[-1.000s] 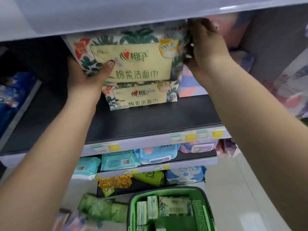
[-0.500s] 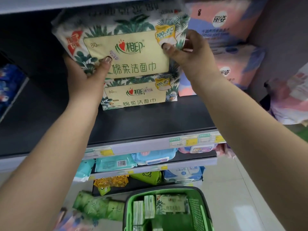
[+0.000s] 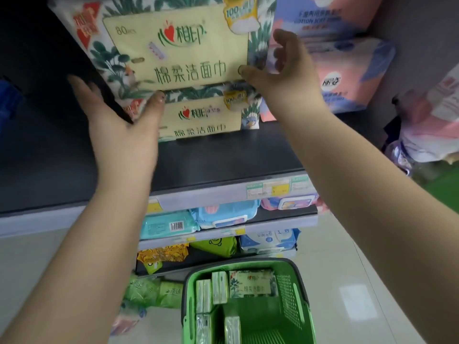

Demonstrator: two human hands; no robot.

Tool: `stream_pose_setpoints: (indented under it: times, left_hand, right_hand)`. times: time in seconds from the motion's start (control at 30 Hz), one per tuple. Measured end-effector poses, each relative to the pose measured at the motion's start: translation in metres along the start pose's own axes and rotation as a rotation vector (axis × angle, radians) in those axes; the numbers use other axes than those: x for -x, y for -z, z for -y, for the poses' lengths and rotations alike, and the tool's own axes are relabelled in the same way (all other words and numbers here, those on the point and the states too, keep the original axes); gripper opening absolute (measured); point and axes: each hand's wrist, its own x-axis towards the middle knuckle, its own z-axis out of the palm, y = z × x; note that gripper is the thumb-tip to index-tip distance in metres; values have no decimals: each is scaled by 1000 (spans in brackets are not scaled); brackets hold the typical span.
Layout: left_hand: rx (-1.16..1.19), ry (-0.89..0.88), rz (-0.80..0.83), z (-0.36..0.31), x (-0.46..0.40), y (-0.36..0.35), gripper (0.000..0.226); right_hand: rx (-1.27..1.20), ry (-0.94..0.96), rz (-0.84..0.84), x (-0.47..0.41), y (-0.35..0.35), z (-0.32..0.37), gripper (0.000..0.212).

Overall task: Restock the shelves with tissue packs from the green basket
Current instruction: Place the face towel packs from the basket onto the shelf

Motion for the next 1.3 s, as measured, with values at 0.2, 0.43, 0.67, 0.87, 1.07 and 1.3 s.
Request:
stream_pose_setpoints:
  times: [0.2,0.43,0.67,0.87,1.07,1.3]
  left_hand:
    - [-202,0,237,44,132,-15,92]
    - [-422,-50,462,107,214,-21,85]
    - [-588,175,686,201,285,-33,83]
    - [-681,373,940,295,364,-59,81]
    - [-759,540,987,389,395,-93,79]
    - [-852,584,1042,483,412,-133,79]
  right_hand:
    - [284,161,-32,98,16,-54,73]
    - [478,125,-30,202,36,-156,63]
    - [572,-260,196,295,28,-262,69]
    - [554,-562,421,352,-14,-365,65]
    - [519,-806,486,375,-53,-467,72]
    - [584,-942,607,381,-67,-557,70]
